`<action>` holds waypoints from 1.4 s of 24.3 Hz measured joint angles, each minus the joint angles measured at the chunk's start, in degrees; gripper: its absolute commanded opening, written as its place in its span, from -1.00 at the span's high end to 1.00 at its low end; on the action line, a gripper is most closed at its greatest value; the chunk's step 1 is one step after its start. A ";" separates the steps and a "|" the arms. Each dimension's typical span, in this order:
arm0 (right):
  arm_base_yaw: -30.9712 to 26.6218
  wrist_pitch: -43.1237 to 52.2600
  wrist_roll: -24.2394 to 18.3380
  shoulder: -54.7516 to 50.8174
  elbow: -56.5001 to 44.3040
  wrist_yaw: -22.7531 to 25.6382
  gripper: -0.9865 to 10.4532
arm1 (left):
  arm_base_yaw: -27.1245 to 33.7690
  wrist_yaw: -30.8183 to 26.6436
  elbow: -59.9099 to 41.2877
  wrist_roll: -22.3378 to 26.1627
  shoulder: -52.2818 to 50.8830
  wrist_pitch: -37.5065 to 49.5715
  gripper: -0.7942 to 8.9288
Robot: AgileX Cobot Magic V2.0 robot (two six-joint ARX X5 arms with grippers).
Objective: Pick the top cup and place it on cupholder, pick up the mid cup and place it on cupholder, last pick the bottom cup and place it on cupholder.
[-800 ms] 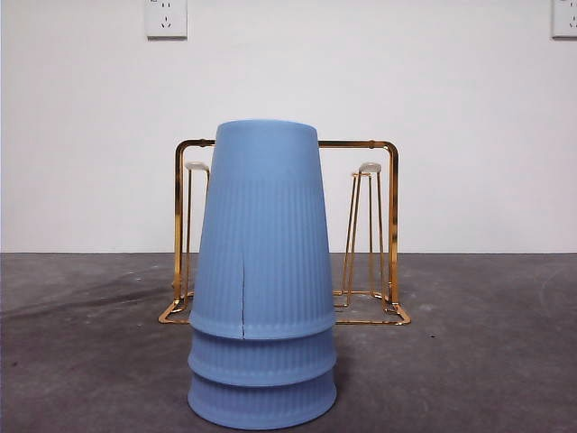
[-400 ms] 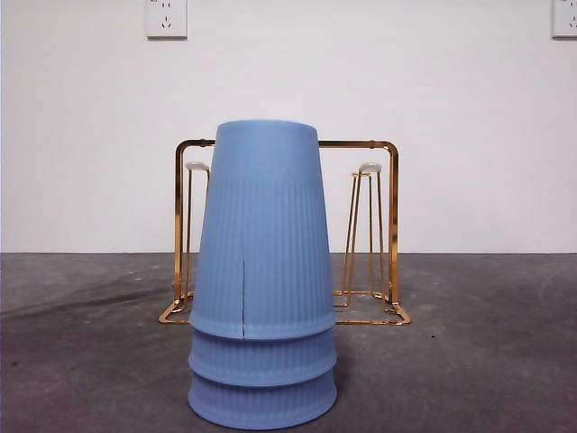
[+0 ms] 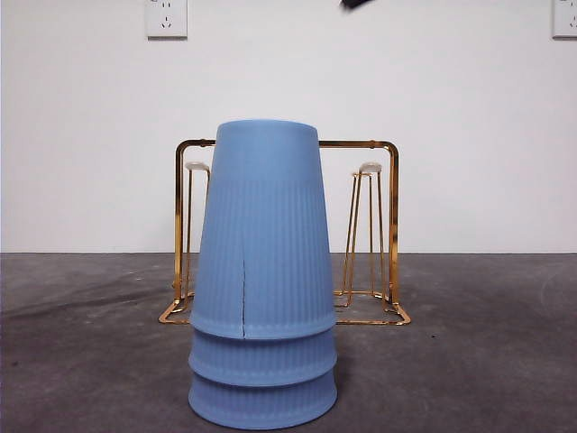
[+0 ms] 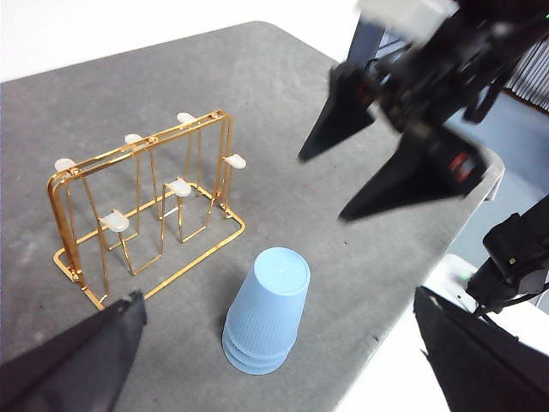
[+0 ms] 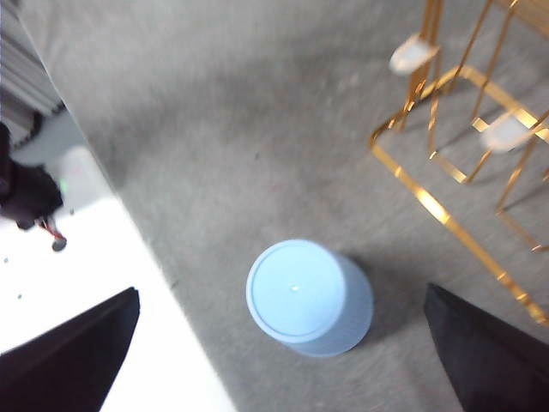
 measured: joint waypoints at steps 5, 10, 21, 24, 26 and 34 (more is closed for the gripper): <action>2.38 -0.07 1.42 5.53 0.00 1.64 -0.12 | 0.00 0.00 0.02 0.00 -0.31 -0.15 -0.19; 3.69 -0.04 2.05 10.01 0.00 3.02 -0.12 | -0.68 0.00 0.02 0.00 -0.35 -0.35 -0.19; 3.91 -1.27 3.74 17.09 0.00 5.81 0.20 | -1.18 0.00 0.02 0.00 -0.44 -1.62 -0.19; 4.09 -2.14 3.72 17.07 0.00 5.86 0.31 | -1.18 0.00 0.02 0.00 -0.44 -1.62 -0.19; 4.07 -2.21 3.72 17.07 0.00 6.05 0.32 | -1.18 0.00 0.02 0.00 -0.46 -1.62 -0.19; 4.09 -12.22 4.57 17.09 9.29 5.95 0.32 | -1.18 0.00 0.02 0.00 -0.48 -1.62 -0.19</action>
